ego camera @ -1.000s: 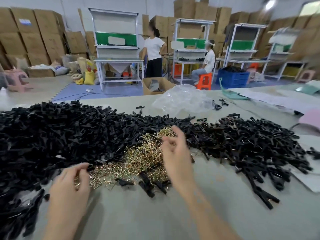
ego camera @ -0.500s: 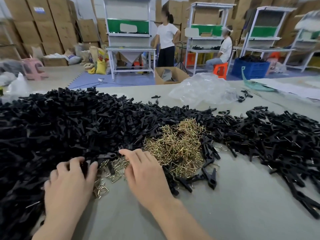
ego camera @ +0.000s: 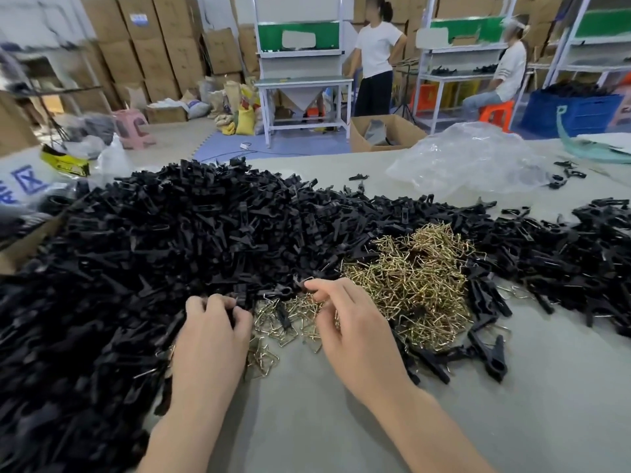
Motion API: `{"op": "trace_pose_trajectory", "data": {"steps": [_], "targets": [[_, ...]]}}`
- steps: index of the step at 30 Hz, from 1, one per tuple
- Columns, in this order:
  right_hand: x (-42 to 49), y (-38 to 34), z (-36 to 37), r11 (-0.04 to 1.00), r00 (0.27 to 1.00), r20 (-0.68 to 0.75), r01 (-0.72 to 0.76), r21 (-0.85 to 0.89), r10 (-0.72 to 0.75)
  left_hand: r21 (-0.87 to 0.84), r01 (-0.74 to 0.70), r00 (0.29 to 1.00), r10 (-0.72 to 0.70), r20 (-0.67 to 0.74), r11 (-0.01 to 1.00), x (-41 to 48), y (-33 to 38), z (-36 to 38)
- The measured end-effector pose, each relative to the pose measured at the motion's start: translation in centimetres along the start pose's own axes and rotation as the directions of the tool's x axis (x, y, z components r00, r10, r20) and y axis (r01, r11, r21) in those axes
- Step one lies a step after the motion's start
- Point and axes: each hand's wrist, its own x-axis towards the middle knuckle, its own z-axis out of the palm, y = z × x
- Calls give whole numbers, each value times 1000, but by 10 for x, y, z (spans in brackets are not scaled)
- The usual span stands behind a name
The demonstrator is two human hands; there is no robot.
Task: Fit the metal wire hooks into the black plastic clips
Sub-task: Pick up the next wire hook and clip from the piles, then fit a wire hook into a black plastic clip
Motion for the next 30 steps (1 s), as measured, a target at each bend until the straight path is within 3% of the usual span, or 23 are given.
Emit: {"op": "trace_pose_trajectory", "data": {"steps": [5,11,15,19,21,25,27,30], "targets": [[1,2,-4,999,1000,-3,-20,31,20,-186,82,994,-93,-54,979,6,-7,0],[2,3,-4,990,997,-20,-70,122,73,-338,68,975,-134,-177,939,10,-9,-10],[1,2,-4,987,997,-30,-69,146,74,-338,47,971,-123,-206,940,8,-8,-14],[2,2,-4,984,997,-24,-72,165,77,-200,12,961,-66,-267,980,7,-3,-18],[1,1,-4,972,995,-13,-99,211,104,-251,8,962,-76,-263,968,6,0,-20],[4,-4,-6,794,952,192,-304,527,237,-540,16,982,-114,-149,841,1,14,-15],[5,-7,-5,690,922,322,-377,618,215,-527,-78,996,39,-84,846,-8,26,-8],[5,-12,-2,634,923,331,-377,675,195,-491,-182,976,217,16,852,-25,41,3]]}}
